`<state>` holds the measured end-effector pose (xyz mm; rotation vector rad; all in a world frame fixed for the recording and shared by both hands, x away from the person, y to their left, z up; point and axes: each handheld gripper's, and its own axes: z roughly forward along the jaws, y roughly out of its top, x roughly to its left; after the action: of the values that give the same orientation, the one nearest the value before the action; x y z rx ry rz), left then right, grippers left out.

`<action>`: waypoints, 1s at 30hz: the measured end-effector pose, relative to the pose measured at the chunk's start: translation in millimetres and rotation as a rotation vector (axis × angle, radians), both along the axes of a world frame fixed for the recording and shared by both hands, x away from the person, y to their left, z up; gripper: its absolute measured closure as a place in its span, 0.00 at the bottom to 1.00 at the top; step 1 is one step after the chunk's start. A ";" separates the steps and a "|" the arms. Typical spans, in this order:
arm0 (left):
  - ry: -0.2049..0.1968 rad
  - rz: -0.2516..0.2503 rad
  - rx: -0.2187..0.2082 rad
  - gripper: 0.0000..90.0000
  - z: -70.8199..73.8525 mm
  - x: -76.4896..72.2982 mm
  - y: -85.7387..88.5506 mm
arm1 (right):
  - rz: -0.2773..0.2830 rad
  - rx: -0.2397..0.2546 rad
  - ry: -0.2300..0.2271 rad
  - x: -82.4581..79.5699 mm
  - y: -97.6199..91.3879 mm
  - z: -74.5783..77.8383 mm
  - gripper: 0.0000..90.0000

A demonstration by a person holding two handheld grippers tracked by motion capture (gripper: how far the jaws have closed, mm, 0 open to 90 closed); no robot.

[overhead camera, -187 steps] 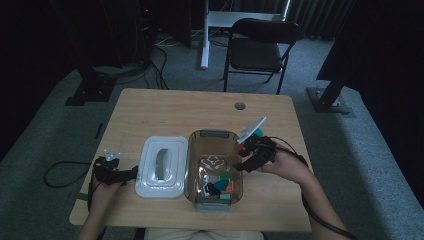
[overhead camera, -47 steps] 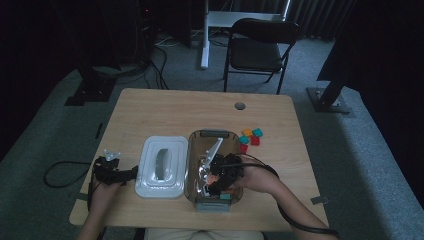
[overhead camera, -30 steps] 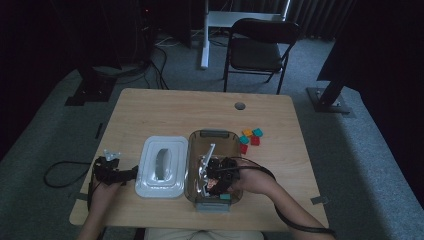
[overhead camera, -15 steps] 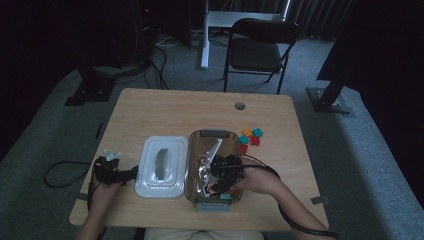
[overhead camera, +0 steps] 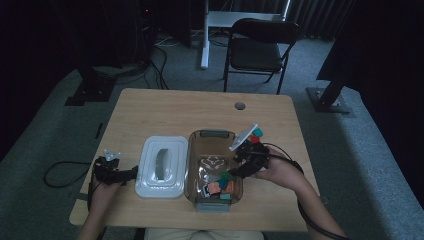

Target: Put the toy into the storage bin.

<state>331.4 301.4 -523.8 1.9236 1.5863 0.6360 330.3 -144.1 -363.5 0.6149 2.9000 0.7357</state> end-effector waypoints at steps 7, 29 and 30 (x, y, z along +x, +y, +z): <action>0.000 0.000 0.000 0.01 0.0 0.0 0.0 | -0.112 0.042 -0.016 12.3 -34.8 4.6 0.51; -0.002 0.001 0.000 0.01 -0.1 0.0 0.0 | -0.525 0.104 0.088 100.7 -101.9 -55.9 0.51; -0.002 0.001 0.000 0.01 -0.2 0.0 0.0 | -0.547 0.100 0.090 105.2 -101.8 -59.4 0.51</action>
<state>331.4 301.3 -523.9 1.9221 1.5856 0.6381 435.5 -245.9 -422.9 1.4030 2.5718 0.7811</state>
